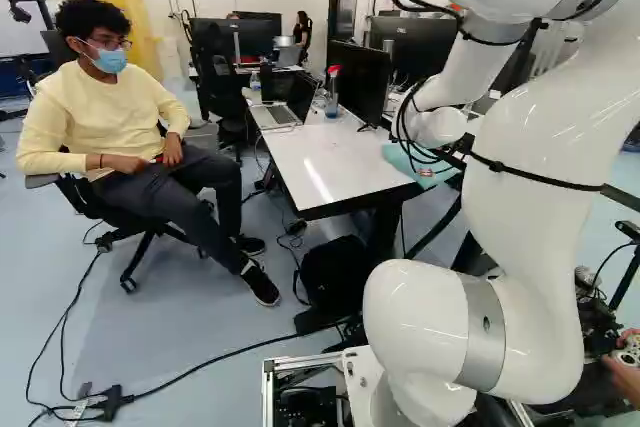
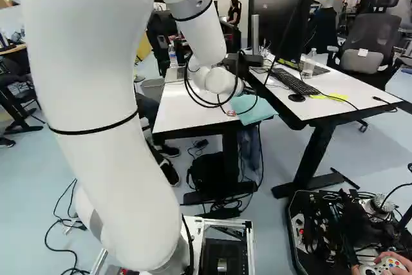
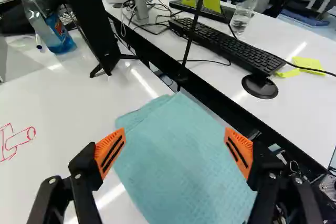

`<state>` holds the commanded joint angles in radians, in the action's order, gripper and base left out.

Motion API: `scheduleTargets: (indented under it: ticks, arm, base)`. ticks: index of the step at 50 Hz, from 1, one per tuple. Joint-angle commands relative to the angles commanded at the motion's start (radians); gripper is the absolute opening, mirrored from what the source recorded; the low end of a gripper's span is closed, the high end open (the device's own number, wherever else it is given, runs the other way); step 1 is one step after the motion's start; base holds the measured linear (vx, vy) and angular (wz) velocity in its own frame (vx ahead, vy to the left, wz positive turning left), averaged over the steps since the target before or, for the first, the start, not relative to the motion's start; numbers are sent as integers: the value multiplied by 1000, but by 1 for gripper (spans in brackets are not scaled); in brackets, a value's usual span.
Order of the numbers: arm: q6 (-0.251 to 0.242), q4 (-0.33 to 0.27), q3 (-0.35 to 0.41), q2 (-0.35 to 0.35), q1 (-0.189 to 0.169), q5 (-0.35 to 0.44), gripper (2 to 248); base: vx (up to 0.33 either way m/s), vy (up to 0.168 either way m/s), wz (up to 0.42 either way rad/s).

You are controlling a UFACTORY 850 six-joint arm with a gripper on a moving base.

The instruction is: Clean the table with the green towel

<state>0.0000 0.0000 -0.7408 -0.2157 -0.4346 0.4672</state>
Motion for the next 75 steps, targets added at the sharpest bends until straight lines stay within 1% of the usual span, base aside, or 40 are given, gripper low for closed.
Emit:
scheduleTargets:
  ticks: [37,50,67,68,72,73,75]
  arm:
    - [0,0,-68,-58,-36,-162,247]
    - [0,-1,-69,-59,-37,-194,247]
    - [0,-1,-69,-59,-37,-199,247]
    - [0,-1,-69,-59,-37,-199,228]
    - [0,-1,-69,-59,-37,-199,228]
    - [0,-1,-69,-59,-37,-199,189]
    - [0,-1,-69,-59,-37,-199,189]
  base:
    - [0,0,0]
    - [0,0,0]
    - [0,0,0]
    - [0,0,0]
    - [0,0,0]
    - [0,0,0]
    - [0,0,0]
